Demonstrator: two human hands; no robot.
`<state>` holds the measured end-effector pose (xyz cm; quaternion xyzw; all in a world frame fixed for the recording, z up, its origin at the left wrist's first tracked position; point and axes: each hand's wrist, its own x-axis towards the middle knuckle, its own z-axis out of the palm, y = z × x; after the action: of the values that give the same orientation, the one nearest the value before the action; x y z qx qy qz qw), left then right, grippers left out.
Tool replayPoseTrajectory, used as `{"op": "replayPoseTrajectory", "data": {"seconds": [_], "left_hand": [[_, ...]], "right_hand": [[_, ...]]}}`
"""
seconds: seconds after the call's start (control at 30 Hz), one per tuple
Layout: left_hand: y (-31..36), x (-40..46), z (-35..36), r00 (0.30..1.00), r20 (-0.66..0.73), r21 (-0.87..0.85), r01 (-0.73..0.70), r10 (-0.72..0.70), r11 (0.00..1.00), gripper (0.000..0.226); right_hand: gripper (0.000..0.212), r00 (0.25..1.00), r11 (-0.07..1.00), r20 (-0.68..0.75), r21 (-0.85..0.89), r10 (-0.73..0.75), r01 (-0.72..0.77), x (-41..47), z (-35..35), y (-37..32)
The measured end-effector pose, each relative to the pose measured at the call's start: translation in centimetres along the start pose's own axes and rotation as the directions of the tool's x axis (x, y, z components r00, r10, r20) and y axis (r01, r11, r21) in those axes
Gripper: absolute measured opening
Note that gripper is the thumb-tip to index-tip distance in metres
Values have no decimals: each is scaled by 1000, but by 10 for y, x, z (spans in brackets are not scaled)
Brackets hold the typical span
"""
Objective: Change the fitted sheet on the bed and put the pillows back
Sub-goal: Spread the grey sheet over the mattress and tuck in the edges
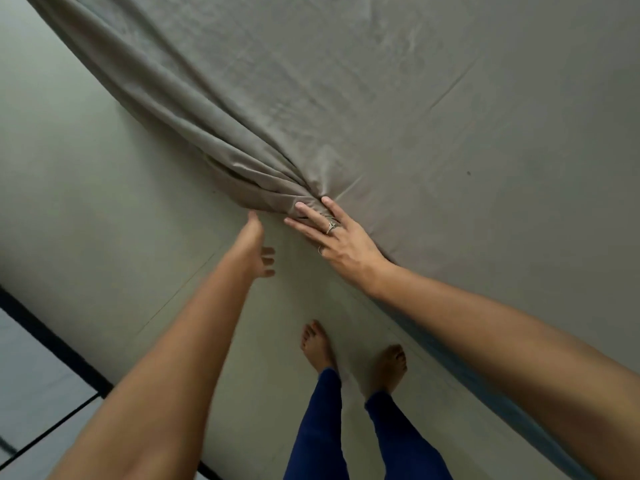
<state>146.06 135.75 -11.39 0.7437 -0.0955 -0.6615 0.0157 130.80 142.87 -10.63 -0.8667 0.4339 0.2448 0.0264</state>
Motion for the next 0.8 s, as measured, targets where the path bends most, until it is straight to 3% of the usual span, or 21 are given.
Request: {"op": "replayPoseTrajectory", "data": {"seconds": [0.1, 0.17, 0.23, 0.3, 0.37, 0.43, 0.5, 0.57, 0.67, 0.73, 0.8], "left_hand": [[-15, 5, 25, 977, 202, -234, -19, 68, 972, 69], [-7, 9, 39, 969, 94, -436, -167, 230, 884, 59], [-2, 62, 50, 941, -95, -485, -328, 324, 810, 45], [3, 77, 53, 880, -196, -312, -475, 433, 823, 59], [12, 31, 47, 808, -283, -209, -578, 517, 789, 44], [15, -6, 36, 650, -338, 27, -716, 681, 697, 43], [15, -14, 28, 504, -325, 164, -803, 800, 573, 45], [23, -10, 24, 425, -183, 282, -841, 887, 461, 44], [43, -7, 18, 395, -57, 564, -745, 917, 356, 45], [60, 0, 7, 264, 7, 764, -624, 965, 165, 37], [77, 9, -3, 159, 94, 851, -525, 983, 3, 27]], "right_hand": [[44, 952, 985, -299, 175, 58, -5, 4, 15, 8], [48, 927, 959, -363, 282, 91, 16, 3, 15, 13], [60, 926, 905, -346, 425, 151, 11, 6, 6, 19], [63, 923, 802, -288, 597, 255, -35, 9, -4, 14], [53, 897, 641, -178, 755, 405, -140, 14, -18, 5], [51, 860, 394, 9, 887, 510, -242, 22, -34, -1], [55, 849, 180, 220, 923, 480, -341, 36, -45, 7], [58, 839, 67, 371, 900, 399, -430, 55, -48, 22], [72, 795, -48, 563, 822, 228, -568, 84, -49, 43], [90, 754, -116, 636, 772, 164, -625, 100, -48, 49], [94, 723, -154, 674, 739, 151, -656, 107, -46, 48]]}}
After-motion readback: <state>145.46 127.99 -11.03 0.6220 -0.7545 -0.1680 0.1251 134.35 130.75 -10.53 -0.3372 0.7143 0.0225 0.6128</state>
